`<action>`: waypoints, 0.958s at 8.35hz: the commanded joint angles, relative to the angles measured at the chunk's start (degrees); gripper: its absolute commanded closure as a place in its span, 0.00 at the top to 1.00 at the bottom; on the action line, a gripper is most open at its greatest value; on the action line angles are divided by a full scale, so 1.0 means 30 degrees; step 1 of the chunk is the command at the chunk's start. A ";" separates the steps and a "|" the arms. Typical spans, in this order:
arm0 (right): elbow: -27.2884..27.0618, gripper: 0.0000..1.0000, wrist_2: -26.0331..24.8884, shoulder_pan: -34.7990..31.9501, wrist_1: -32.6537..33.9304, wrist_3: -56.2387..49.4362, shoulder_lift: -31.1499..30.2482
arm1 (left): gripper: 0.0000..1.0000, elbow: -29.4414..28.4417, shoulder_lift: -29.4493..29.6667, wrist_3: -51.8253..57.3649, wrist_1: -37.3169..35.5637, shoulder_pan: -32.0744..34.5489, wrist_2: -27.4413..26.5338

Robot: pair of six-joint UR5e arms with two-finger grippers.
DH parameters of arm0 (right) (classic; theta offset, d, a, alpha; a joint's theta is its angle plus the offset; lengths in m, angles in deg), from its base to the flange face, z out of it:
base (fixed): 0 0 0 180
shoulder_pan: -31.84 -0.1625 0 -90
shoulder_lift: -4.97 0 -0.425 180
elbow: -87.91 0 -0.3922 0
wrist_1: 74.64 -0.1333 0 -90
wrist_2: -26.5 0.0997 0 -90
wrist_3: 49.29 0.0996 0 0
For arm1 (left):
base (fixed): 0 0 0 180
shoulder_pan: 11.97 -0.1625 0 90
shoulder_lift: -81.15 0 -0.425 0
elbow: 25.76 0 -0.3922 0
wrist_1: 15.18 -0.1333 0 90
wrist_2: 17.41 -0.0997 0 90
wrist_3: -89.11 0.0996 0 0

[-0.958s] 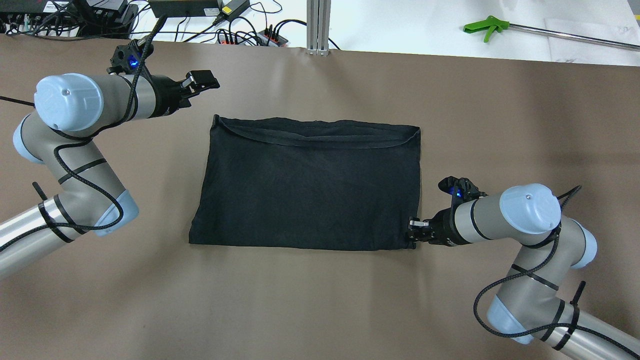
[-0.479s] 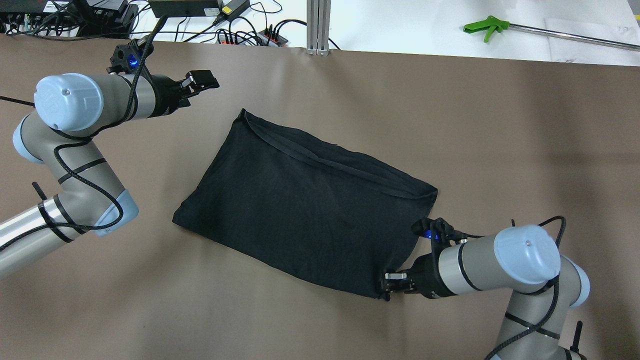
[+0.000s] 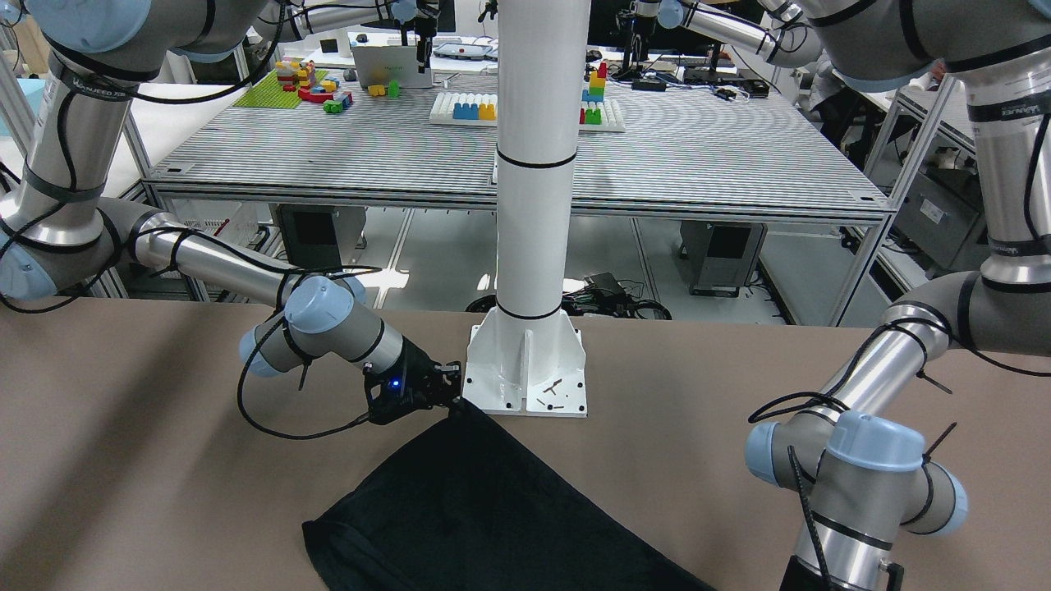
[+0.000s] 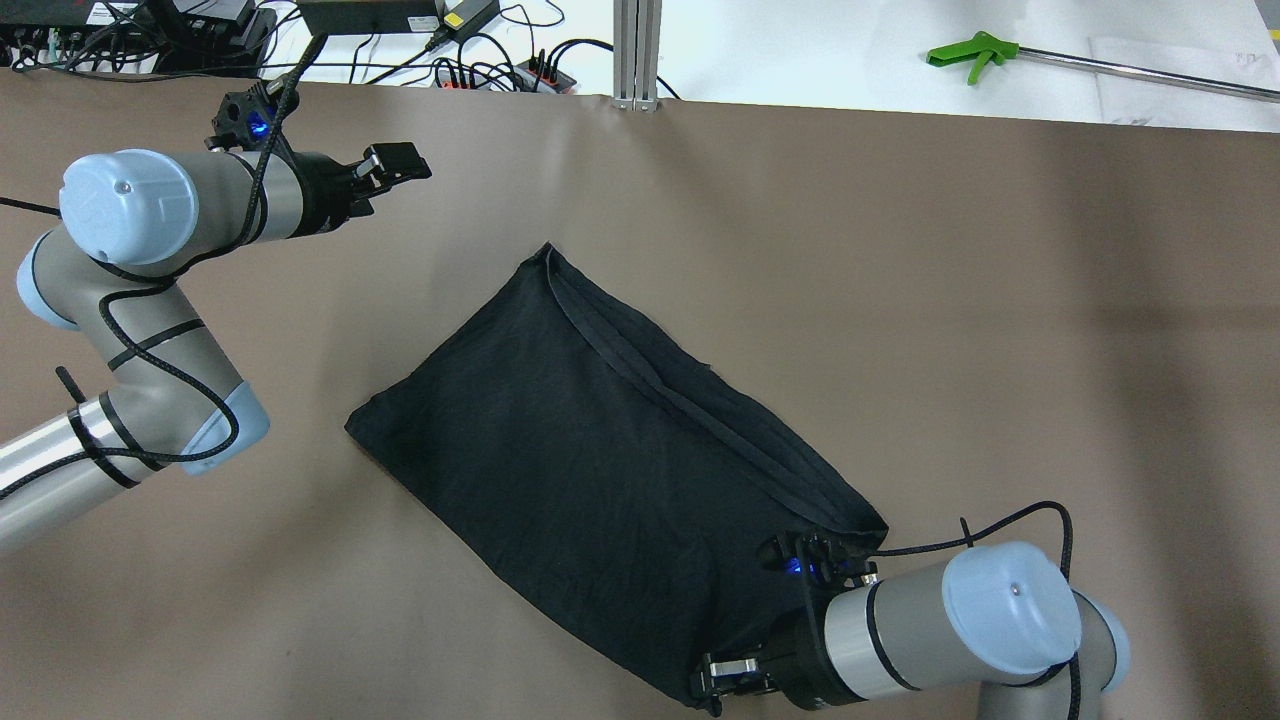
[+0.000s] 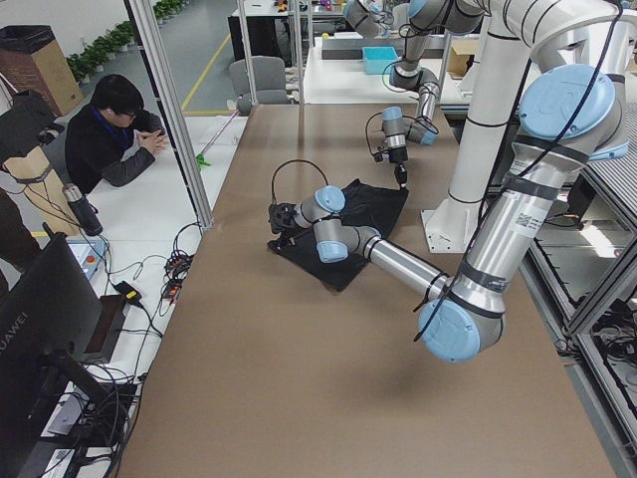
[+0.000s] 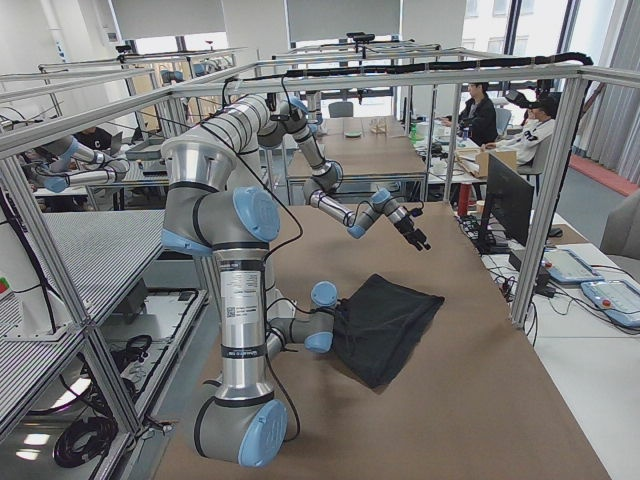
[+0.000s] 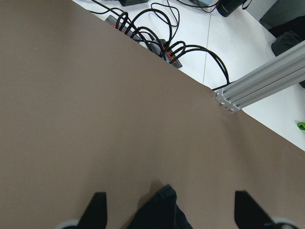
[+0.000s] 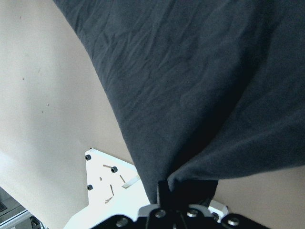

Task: Fold clothes
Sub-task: 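Drag the grasped corner toward the robot with the right gripper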

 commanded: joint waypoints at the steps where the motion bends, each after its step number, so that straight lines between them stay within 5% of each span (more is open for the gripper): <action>1: -0.0079 0.94 -0.2778 0.0788 -0.0004 -0.0016 -0.0263 | 0.94 0.0043 -0.0225 0.0000 -0.0017 -0.0017 0.0121; 5: 0.0127 0.94 -0.3761 -0.0729 0.0346 -0.0046 -0.0882 | 0.94 0.0771 -0.1159 -0.0029 -0.0162 -0.0076 0.1524; 8: 0.0243 0.94 -0.4345 -0.1699 0.1402 -0.0279 -0.0561 | 0.94 0.4255 -0.5018 -0.0615 -0.0398 -0.1743 0.1499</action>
